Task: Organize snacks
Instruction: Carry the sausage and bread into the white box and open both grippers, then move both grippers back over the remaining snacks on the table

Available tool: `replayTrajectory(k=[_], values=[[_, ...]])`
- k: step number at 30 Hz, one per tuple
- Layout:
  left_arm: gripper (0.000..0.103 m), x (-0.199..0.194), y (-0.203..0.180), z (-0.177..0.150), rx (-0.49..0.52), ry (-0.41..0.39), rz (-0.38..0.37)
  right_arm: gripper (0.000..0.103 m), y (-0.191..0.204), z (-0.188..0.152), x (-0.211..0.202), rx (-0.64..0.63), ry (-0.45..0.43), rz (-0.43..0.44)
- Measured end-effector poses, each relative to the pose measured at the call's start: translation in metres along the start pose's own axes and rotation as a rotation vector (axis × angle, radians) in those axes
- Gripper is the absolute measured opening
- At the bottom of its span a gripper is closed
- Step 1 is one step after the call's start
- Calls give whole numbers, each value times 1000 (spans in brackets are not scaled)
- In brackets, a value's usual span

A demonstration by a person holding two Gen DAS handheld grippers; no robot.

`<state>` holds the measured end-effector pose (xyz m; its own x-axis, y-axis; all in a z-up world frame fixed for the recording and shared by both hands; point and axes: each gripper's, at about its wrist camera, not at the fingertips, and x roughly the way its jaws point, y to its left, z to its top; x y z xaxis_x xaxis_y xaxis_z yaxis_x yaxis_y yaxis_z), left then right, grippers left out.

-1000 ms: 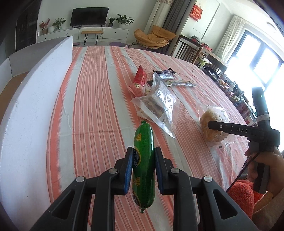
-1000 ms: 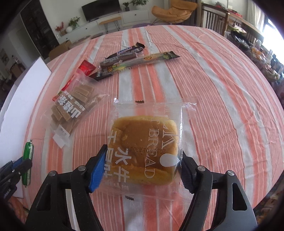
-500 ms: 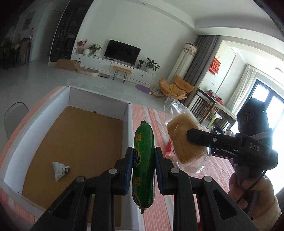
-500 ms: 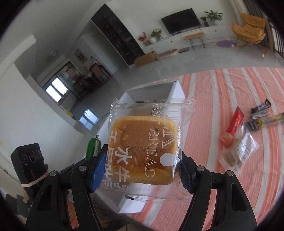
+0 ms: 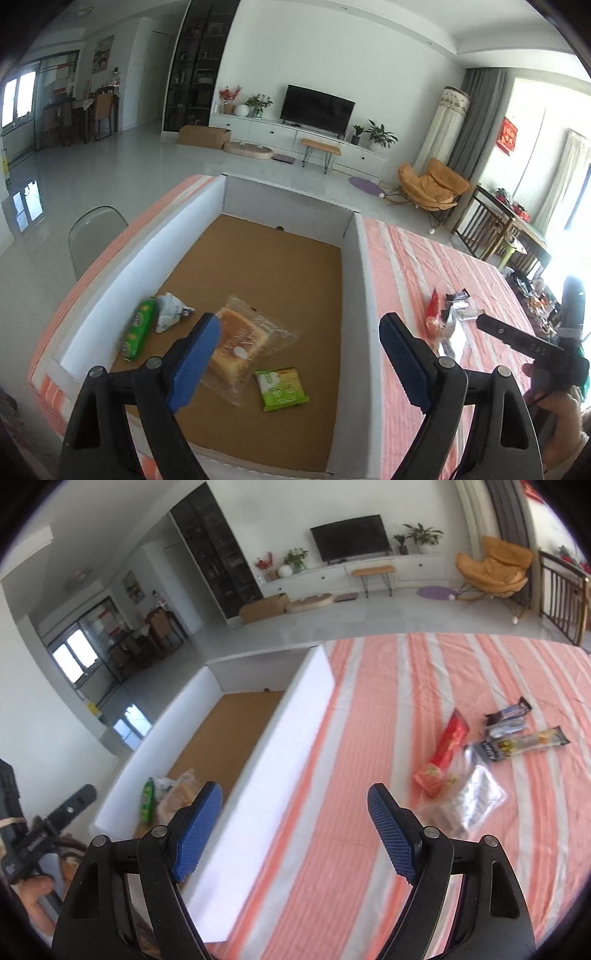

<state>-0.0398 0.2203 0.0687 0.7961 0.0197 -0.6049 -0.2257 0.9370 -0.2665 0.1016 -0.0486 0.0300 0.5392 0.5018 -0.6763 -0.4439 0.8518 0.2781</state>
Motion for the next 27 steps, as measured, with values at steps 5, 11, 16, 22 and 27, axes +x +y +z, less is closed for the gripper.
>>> replayTrajectory(k=[5, 11, 16, 22, 27], values=[[98, 19, -114, -21, 200, 105, -277, 84, -134, -60, -3, 180, 23, -402], [100, 113, -195, -78, 271, 335, -295, 84, -209, -92, -6, 307, 68, -526], [99, 176, -197, -107, 307, 366, -158, 84, -215, -93, -4, 272, 28, -554], [99, 202, -183, -110, 306, 324, -101, 84, -219, -96, 6, 254, 23, -565], [99, 203, -187, -113, 356, 299, -59, 84, -219, -96, 6, 254, 23, -559]])
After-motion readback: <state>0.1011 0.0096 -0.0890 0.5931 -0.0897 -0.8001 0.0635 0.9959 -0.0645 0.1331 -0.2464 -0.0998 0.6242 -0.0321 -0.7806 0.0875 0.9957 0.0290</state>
